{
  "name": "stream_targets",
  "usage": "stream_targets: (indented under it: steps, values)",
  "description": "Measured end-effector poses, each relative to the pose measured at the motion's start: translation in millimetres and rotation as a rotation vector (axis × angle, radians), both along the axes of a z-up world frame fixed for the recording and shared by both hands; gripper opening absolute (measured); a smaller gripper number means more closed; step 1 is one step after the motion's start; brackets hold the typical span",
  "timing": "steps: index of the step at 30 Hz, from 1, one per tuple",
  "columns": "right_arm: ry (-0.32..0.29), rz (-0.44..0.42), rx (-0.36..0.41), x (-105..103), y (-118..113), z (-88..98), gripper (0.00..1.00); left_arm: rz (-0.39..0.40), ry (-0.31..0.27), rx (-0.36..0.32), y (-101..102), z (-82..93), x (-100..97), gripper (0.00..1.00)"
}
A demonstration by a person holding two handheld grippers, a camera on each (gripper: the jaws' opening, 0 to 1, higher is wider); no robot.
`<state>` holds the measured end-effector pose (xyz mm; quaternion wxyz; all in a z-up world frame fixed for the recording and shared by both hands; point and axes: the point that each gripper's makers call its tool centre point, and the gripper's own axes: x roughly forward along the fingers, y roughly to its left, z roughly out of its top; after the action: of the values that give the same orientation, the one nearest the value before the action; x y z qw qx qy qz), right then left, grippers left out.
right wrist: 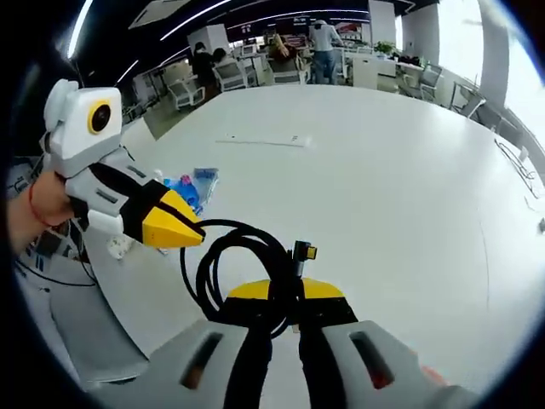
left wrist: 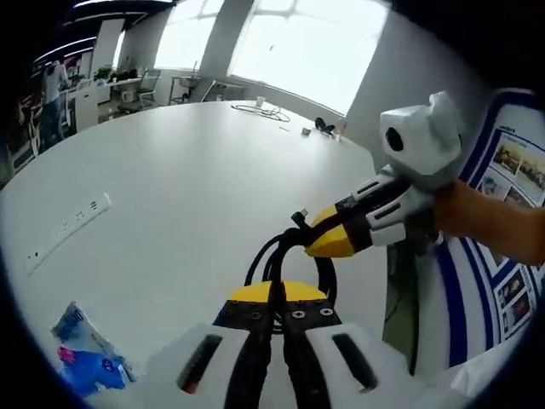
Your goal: Arrange the tabletop items into an orderly group along one side of the table until the central work area is clear of visible clutter.
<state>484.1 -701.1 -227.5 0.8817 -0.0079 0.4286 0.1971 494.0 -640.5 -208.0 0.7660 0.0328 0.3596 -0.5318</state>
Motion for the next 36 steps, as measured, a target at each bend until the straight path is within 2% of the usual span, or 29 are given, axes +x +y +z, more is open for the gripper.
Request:
stream_targets:
  steps: [7, 17, 29, 36]
  values:
    - [0.048, -0.012, 0.001, 0, -21, -21.3, 0.07, 0.005, 0.059, -0.002, -20, -21.0, -0.3, 0.0]
    - [0.096, 0.001, -0.008, 6, -38, -36.5, 0.07, 0.019, 0.116, -0.009, -39, -38.6, 3.8, 0.0]
    - [0.154, 0.001, 0.017, 11, -38, -64.5, 0.08, 0.036, 0.162, 0.024, -39, -66.4, 13.1, 0.0]
    - [0.172, -0.004, 0.033, 14, -38, -73.9, 0.08, 0.04, 0.181, 0.034, -37, -77.5, 16.6, 0.0]
